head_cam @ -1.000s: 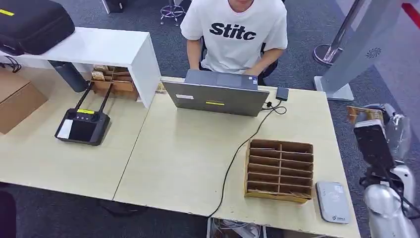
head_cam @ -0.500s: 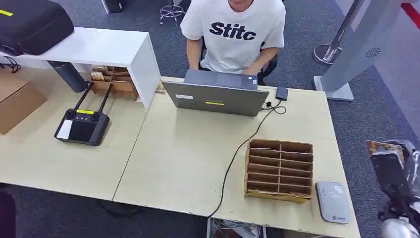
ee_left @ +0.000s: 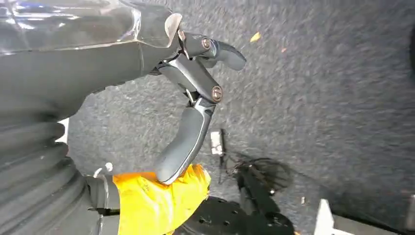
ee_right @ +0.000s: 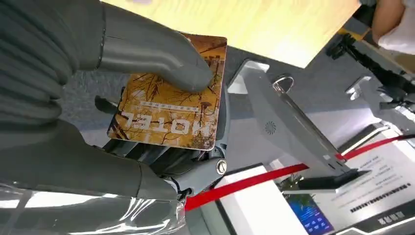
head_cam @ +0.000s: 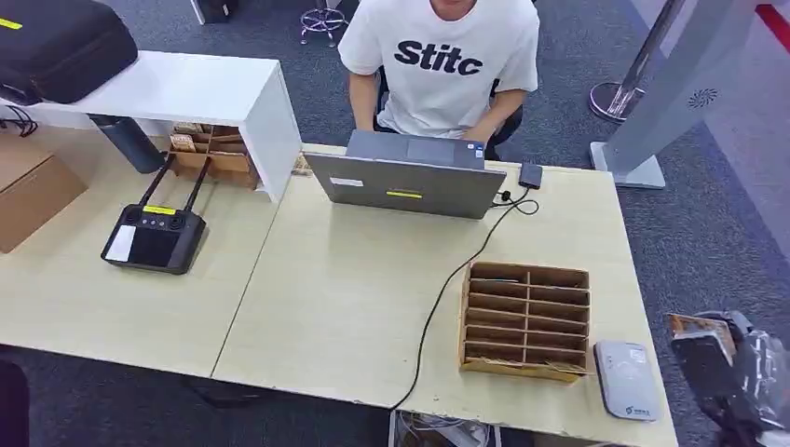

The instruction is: Pass the card to the sensor for recognition and then transmit it.

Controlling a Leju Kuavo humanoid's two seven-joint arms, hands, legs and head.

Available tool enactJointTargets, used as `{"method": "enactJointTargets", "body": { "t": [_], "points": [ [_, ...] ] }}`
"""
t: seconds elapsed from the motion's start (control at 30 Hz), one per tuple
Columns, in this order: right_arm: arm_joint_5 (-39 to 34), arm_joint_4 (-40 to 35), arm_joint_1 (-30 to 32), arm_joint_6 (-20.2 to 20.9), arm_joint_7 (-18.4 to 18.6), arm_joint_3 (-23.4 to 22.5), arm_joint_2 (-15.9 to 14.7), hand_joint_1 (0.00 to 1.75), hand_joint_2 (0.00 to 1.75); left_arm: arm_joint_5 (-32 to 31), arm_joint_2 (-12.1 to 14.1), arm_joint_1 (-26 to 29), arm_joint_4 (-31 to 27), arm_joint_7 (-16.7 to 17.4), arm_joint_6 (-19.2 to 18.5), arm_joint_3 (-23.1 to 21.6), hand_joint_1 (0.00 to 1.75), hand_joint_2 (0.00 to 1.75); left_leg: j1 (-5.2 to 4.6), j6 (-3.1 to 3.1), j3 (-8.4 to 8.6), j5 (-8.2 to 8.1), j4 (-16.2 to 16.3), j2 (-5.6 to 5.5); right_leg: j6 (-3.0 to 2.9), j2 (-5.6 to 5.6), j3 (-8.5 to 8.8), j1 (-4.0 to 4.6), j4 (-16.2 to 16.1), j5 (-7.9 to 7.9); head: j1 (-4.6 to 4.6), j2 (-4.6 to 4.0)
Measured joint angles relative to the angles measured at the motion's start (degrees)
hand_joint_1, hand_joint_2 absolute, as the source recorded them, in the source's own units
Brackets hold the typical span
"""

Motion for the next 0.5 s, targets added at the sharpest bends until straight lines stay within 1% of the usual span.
{"method": "enactJointTargets", "body": {
  "t": [0.07, 0.17, 0.33, 0.5],
  "points": [
    [0.13, -1.36, 1.13, 0.59, -0.07, 0.04, 0.81, 1.75, 1.75, 0.44, 0.00, 1.49, -3.61, 1.10, -0.05, -0.09, 0.00, 1.75, 0.00, -0.01, 0.00, -0.01, 0.00, 0.00, 0.01, -0.01, 0.00, 0.00, 0.00, -0.01, -0.02, 0.00],
    [0.76, -2.45, 2.49, 2.25, 0.15, 0.50, 1.40, 1.75, 1.75, 1.25, 0.00, 2.34, -5.93, 1.84, 0.37, -0.07, 0.00, 1.75, 0.00, -0.01, 0.00, -0.02, -0.01, 0.00, 0.01, -0.01, 0.02, -0.01, 0.00, -0.02, -0.02, 0.00],
    [0.17, -2.41, 3.57, 4.44, 0.76, 2.01, 1.49, 1.75, 1.75, 0.85, 0.00, 2.25, -6.13, 2.83, 1.23, 0.11, 0.00, 1.75, -0.01, -0.01, 0.03, -0.01, -0.01, 0.01, 0.01, -0.01, 0.06, -0.01, 0.00, -0.01, -0.02, 0.00],
    [-0.98, -1.30, 3.74, 6.69, 1.92, 4.22, 1.42, 1.75, 1.75, -1.62, 0.00, 0.19, -3.09, 3.24, 1.79, 1.55, 0.00, 1.75, -0.01, -0.01, 0.04, -0.01, -0.01, 0.01, 0.01, -0.01, 0.08, -0.01, 0.00, -0.01, -0.02, 0.00]
  ]
}}
